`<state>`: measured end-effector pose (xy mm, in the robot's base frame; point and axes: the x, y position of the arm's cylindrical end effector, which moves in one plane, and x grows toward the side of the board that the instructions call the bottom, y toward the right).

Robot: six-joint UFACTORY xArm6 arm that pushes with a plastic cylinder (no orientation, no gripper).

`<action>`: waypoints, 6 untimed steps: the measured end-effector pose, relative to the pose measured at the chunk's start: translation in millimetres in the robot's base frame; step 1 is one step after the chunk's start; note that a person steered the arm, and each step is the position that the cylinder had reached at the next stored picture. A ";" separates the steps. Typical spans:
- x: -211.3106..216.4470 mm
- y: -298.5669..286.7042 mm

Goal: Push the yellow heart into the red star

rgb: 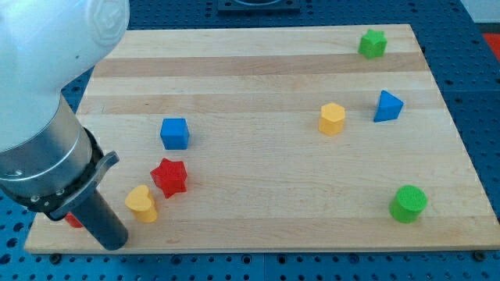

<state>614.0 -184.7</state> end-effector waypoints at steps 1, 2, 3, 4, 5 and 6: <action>-26.0 -4.3; -26.7 -4.3; -26.7 0.7; -26.6 51.9; -26.6 106.6; -26.6 133.2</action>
